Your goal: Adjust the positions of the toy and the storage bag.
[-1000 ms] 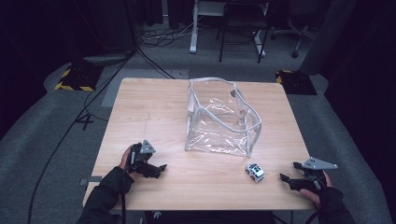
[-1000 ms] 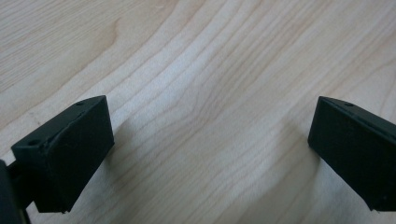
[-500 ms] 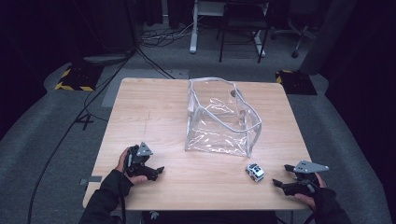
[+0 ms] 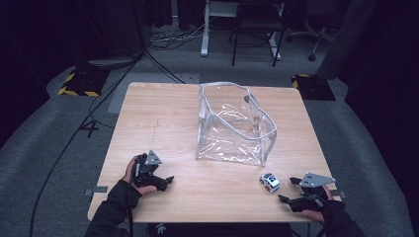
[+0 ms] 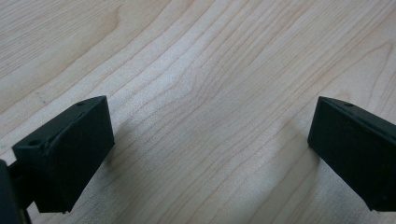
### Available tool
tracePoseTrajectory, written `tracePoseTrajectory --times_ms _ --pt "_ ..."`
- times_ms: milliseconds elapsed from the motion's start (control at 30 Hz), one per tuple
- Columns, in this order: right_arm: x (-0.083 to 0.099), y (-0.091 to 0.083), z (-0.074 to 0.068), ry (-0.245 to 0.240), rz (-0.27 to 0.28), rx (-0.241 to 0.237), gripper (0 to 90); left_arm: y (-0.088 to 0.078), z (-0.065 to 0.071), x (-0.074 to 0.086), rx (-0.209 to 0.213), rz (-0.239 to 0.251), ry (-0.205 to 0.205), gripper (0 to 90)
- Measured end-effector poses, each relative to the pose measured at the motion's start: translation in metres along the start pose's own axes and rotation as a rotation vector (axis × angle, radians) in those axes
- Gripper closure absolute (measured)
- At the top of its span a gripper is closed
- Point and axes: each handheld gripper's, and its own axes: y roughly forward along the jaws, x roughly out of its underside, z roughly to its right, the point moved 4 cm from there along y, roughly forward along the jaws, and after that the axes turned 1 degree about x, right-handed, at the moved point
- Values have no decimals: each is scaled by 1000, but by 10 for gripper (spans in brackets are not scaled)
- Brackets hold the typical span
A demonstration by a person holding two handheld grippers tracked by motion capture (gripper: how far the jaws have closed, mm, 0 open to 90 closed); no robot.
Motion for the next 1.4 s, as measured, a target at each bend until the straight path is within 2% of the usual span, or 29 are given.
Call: tracePoseTrajectory --times_ms 33,100,233,667,733,833,933,967,1033,1133,1200,1233,1267,1400 --pt "-1 1 -3 11 -4 -4 153 0 0 0 0 0 0 5" --pt "-4 3 -7 -2 -4 -9 152 0 0 0 0 0 0 5" --pt "-11 11 -14 10 -10 6 145 0 0 0 0 0 0 6" --pt "-26 27 -19 5 -7 12 143 0 0 0 0 1 0 6" --pt "-34 36 -23 17 -1 17 143 0 0 0 0 0 0 6" --pt "-36 37 -23 26 -5 17 150 0 0 0 0 0 0 6" --pt "-35 35 -20 28 5 32 230 0 0 0 0 0 0 6" --pt "-35 35 -20 56 17 46 273 0 0 0 0 0 0 6" --pt "-35 33 -17 59 16 57 334 0 0 0 0 0 0 6" --pt "-35 33 -16 66 25 65 345 0 0 0 0 0 0 6" --pt "-34 33 -16 71 34 69 399 0 0 0 0 0 0 6" --pt "-34 33 -16 71 34 69 399 0 0 0 0 0 0 6" --pt "-34 31 -15 60 36 62 444 0 0 0 0 0 0 6" --pt "-33 31 -14 55 38 57 480 0 0 0 0 0 0 6"
